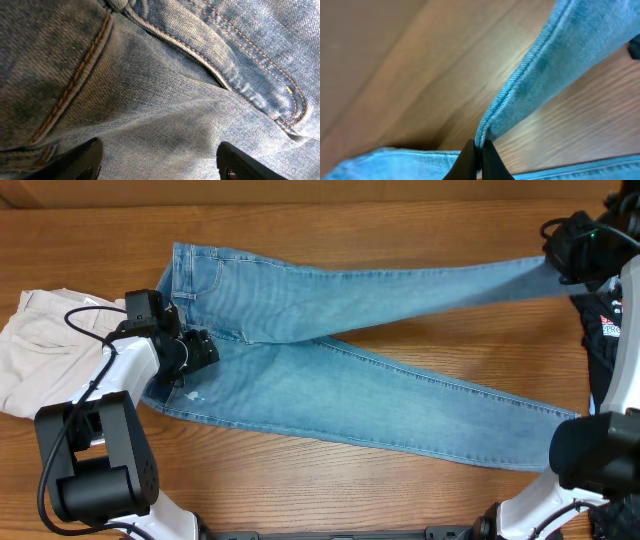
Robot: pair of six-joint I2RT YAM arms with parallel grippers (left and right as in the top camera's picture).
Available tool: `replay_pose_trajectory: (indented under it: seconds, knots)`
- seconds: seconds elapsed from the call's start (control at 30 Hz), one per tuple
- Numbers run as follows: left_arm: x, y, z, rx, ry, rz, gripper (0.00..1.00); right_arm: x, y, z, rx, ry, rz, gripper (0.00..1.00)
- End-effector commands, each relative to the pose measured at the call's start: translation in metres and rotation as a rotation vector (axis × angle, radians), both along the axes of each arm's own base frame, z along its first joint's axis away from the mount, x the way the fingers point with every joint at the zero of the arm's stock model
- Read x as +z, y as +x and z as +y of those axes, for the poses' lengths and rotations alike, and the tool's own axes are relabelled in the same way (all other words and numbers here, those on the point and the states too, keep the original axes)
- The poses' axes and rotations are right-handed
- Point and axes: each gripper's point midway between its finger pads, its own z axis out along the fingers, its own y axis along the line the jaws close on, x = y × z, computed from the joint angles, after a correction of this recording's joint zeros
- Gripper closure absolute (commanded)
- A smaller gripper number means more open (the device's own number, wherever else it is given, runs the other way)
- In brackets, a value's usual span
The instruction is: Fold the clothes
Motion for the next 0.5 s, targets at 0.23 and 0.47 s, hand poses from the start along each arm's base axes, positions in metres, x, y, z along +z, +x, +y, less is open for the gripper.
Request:
replay_pose_trajectory:
  seconds: [0.23, 0.47]
  knots:
    - [-0.004, 0.004, 0.002, -0.003, 0.029, -0.005, 0.25, -0.018, 0.018, -0.044, -0.068, -0.157, 0.011, 0.96]
    - [0.028, 0.063, -0.003, 0.012, -0.034, -0.266, 0.20, -0.037, 0.076, -0.062, -0.043, -0.211, -0.116, 0.58]
